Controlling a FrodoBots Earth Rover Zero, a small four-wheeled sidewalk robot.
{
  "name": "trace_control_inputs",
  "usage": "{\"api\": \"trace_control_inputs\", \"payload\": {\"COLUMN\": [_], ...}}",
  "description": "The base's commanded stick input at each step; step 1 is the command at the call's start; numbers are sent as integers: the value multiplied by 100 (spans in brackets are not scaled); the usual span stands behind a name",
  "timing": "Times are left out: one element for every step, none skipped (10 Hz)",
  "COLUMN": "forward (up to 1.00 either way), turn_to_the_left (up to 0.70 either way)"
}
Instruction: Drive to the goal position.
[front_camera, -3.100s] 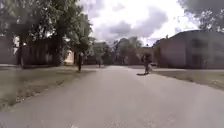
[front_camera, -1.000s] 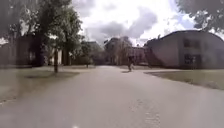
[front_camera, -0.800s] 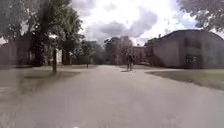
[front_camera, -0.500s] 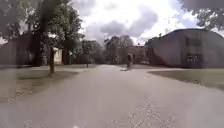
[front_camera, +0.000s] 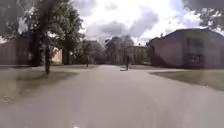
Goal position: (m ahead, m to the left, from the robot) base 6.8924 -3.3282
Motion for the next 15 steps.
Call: {"api": "trace_control_inputs", "payload": {"forward": [85,85,85,85,85,85,85,85,85,85,85,85,85,85,85], "turn_to_the_left": [0,0,0,0,0,0,0,0,0,0,0,0,0,0,0]}}
